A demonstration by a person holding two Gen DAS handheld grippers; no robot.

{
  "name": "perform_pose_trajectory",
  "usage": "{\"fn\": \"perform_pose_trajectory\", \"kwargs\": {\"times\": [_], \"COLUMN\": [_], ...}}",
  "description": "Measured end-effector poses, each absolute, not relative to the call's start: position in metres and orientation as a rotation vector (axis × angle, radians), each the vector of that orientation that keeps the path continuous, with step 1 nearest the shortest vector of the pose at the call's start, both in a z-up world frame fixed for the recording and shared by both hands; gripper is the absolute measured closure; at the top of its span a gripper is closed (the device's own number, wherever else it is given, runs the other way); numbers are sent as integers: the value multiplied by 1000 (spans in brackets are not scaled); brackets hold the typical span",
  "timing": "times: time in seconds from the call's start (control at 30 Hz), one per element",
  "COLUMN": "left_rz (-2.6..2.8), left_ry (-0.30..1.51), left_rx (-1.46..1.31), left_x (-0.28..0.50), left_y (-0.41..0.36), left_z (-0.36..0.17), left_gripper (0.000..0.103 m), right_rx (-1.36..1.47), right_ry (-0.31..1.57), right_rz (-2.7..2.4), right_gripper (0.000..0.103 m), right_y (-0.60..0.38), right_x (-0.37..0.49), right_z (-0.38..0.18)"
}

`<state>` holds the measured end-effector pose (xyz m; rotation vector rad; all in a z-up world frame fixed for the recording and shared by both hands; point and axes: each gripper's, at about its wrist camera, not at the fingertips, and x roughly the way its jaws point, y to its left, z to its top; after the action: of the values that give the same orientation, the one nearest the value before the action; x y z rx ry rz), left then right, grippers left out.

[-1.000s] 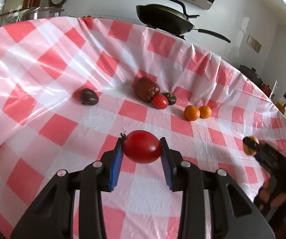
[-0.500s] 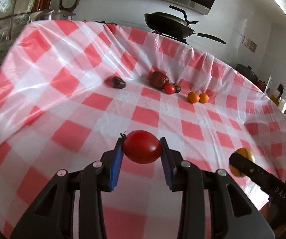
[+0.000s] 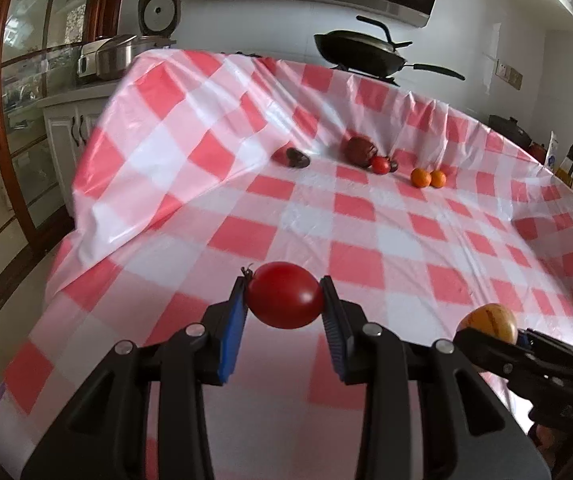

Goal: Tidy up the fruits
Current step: 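Carry the tomato and yellow-brown fruit in both tools over the white box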

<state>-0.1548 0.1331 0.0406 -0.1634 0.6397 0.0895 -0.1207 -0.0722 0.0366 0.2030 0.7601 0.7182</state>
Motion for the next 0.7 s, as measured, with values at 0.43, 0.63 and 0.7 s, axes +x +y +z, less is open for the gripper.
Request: {"fn": "perform_pose_trajectory", "kwargs": {"times": [0.43, 0.63, 0.7], "left_rz": [199, 281, 314], "left_ry": [676, 656, 652], "left_rx": [-174, -187, -189], "left_x": [-210, -240, -249], "left_y": [189, 219, 229], "left_z": [24, 23, 22], "left_gripper": [66, 66, 66], "right_rx": [30, -70, -110], "right_ry": [774, 778, 771], "right_rz": [878, 979, 1017], "right_gripper": [57, 57, 57], "right_y": [-4, 30, 42], "right_x": [-172, -200, -212], "right_z": [41, 37, 36]}}
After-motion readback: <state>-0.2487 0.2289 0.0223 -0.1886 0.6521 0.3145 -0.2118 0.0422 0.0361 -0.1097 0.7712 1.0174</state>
